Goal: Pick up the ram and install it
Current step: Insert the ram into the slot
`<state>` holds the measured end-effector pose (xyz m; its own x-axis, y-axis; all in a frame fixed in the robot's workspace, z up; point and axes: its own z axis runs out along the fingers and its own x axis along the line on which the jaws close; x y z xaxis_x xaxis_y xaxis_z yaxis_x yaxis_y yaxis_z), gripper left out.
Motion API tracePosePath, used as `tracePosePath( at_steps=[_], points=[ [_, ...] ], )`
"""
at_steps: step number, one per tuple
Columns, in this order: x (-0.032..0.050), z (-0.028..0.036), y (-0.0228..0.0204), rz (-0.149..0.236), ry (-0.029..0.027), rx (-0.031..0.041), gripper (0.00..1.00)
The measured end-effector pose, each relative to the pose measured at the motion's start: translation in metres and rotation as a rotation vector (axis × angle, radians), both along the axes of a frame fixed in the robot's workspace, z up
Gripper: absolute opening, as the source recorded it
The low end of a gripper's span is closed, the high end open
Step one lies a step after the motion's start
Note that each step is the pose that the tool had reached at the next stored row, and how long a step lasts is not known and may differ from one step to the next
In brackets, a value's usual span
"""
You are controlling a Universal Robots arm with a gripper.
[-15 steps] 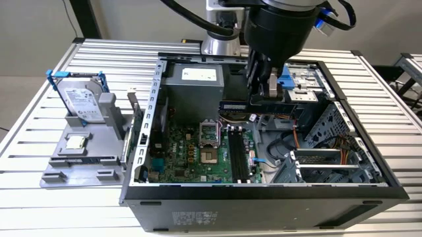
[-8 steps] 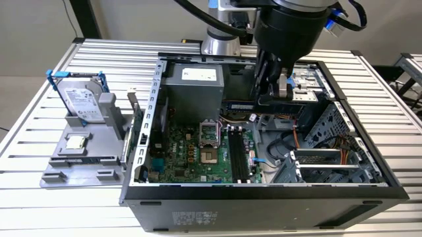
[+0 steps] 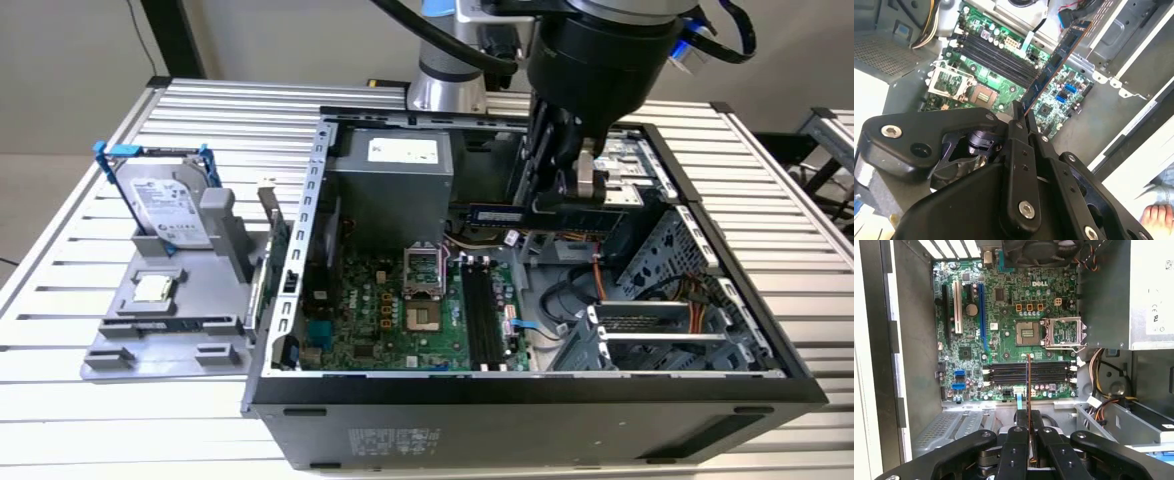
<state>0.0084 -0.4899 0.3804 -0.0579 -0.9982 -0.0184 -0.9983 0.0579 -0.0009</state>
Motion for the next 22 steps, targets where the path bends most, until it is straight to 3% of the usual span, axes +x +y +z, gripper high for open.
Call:
tracePosePath(
  at_steps=[5, 14, 22],
  points=[
    [0.0001, 0.0000, 0.0020, 0.000, 0.0000, 0.0000, 0.00],
    [0.0001, -0.0005, 0.0274, 0.000, 0.0000, -0.0001, 0.00],
    [0.0001, -0.0014, 0.0442, 0.000, 0.0000, 0.0001, 0.00]
  ],
)
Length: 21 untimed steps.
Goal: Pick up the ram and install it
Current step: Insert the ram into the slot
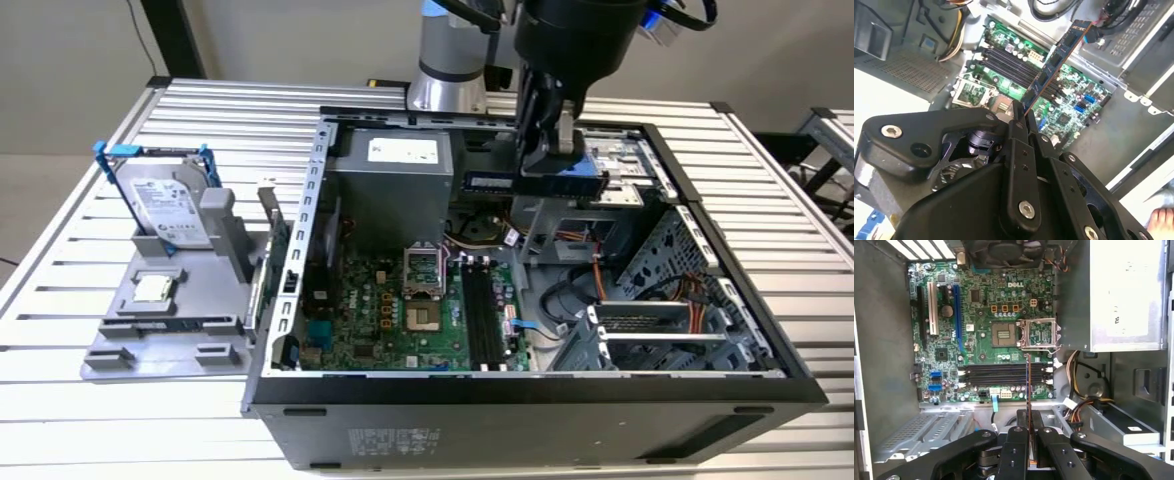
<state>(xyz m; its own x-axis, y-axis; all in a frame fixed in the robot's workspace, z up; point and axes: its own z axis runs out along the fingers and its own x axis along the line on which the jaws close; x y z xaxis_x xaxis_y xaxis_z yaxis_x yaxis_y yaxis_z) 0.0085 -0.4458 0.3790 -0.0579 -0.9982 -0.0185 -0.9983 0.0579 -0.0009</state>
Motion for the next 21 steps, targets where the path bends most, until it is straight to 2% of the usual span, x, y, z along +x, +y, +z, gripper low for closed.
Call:
tracePosePath(
  at_steps=[7, 11, 12, 15, 21],
  points=[
    [0.0000, -0.0007, 0.0106, 0.000, 0.0001, -0.0001, 0.00],
    [0.0000, -0.0008, 0.0108, 0.000, 0.0001, -0.0001, 0.00],
    [0.0000, -0.0009, 0.0108, 0.000, 0.0002, 0.0019, 0.00],
    [0.0000, -0.0009, 0.0104, 0.000, 0.0001, 0.0173, 0.00],
    [0.0000, -0.0009, 0.0104, 0.000, 0.0001, 0.0184, 0.00]
  ],
)
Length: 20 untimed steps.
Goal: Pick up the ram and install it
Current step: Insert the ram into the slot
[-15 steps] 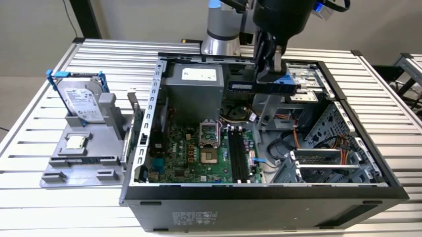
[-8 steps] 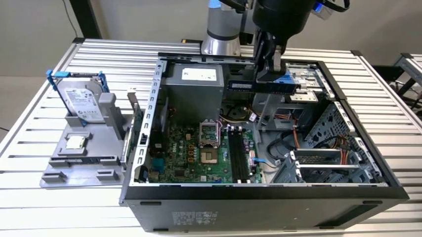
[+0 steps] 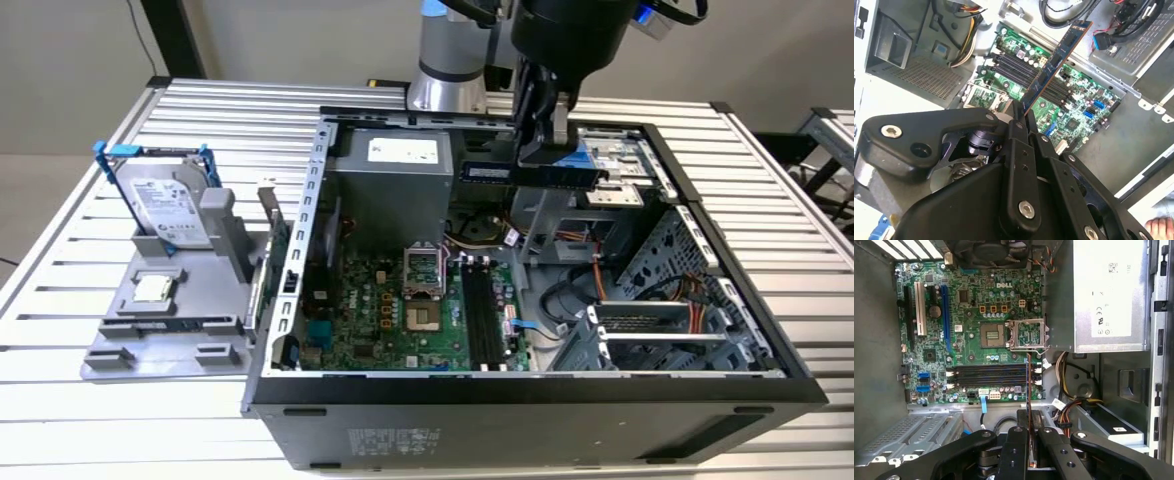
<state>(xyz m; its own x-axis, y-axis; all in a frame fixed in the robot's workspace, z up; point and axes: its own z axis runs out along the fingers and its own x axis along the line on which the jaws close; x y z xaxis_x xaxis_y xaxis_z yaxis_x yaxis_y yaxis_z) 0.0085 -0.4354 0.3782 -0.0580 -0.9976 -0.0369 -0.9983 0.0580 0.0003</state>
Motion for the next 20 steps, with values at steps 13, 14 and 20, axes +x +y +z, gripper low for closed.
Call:
tracePosePath(
  at_steps=[13, 14, 20],
  points=[
    [0.0000, 0.0000, 0.0000, -0.016, 0.0001, 0.0000, 0.00],
    [0.0001, 0.0000, 0.0000, -0.026, 0.0001, 0.0000, 0.00],
    [0.0000, -0.0002, 0.0000, -0.116, 0.0000, 0.0000, 0.00]
  ],
)
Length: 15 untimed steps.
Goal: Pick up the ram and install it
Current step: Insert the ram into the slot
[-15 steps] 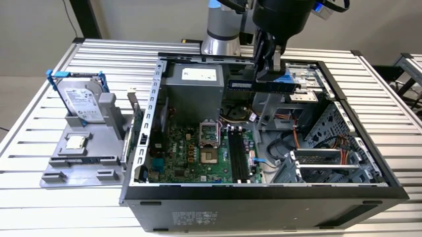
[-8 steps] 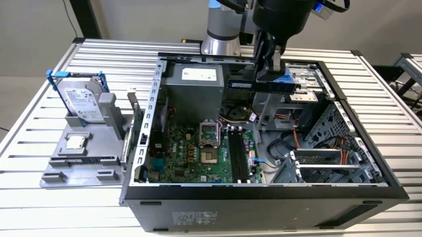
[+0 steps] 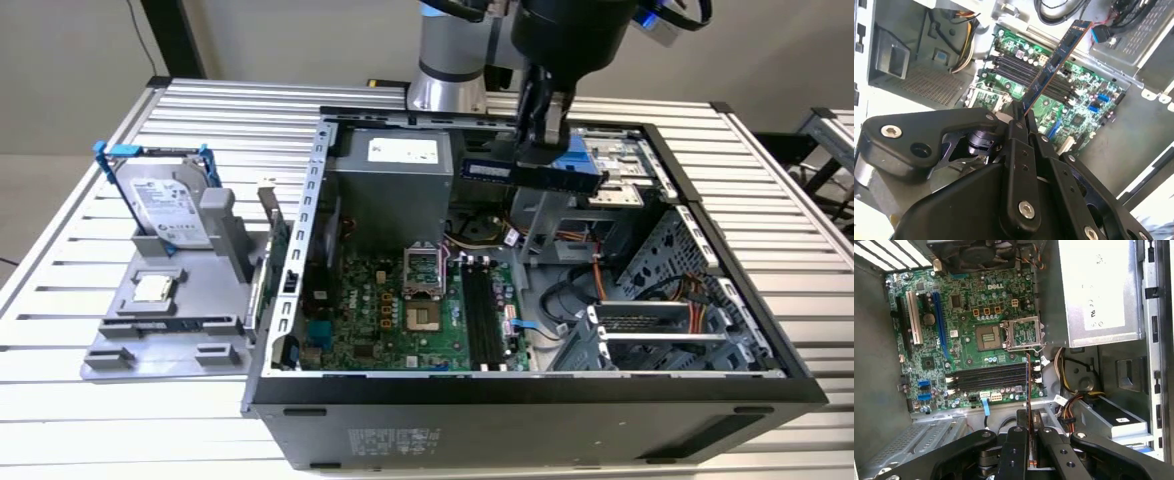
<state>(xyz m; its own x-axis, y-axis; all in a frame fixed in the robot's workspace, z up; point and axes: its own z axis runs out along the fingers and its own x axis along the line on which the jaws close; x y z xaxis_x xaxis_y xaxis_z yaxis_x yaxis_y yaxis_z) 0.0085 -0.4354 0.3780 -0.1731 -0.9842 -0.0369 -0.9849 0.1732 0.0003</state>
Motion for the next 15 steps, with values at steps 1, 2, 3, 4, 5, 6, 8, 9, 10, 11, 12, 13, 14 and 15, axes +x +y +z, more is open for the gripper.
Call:
tracePosePath(
  at_steps=[1, 2, 3, 4, 5, 6, 8, 9, 10, 11, 12, 13, 14, 15],
  points=[
    [0.0000, 0.0000, 0.0000, -0.019, 0.0001, -0.0001, 0.00],
    [0.0000, 0.0000, 0.0000, -0.037, 0.0001, -0.0001, 0.00],
    [0.0000, -0.0001, 0.0000, -0.055, 0.0001, 0.0000, 0.00],
    [0.0000, -0.0001, 0.0000, -0.072, 0.0000, 0.0000, 0.00],
    [0.0000, -0.0001, 0.0000, -0.092, 0.0000, 0.0000, 0.00],
    [0.0000, -0.0001, 0.0000, -0.110, 0.0000, 0.0000, 0.00],
    [0.0000, -0.0002, 0.0000, -0.145, 0.0000, 0.0000, 0.00],
    [0.0000, -0.0002, 0.0000, -0.163, 0.0001, 0.0000, 0.00],
    [0.0000, -0.0003, 0.0000, -0.180, 0.0000, 0.0000, 0.00],
    [0.0000, -0.0002, 0.0000, -0.198, 0.0001, -0.0001, 0.00],
    [0.0000, -0.0003, 0.0000, -0.216, 0.0000, 0.0000, 0.00],
    [0.0000, -0.0004, 0.0000, -0.234, 0.0001, 0.0000, 0.00],
    [0.0000, -0.0004, 0.0000, -0.251, 0.0000, 0.0000, 0.00],
    [0.0000, -0.0004, 0.0000, -0.269, 0.0001, 0.0000, 0.00]
  ],
)
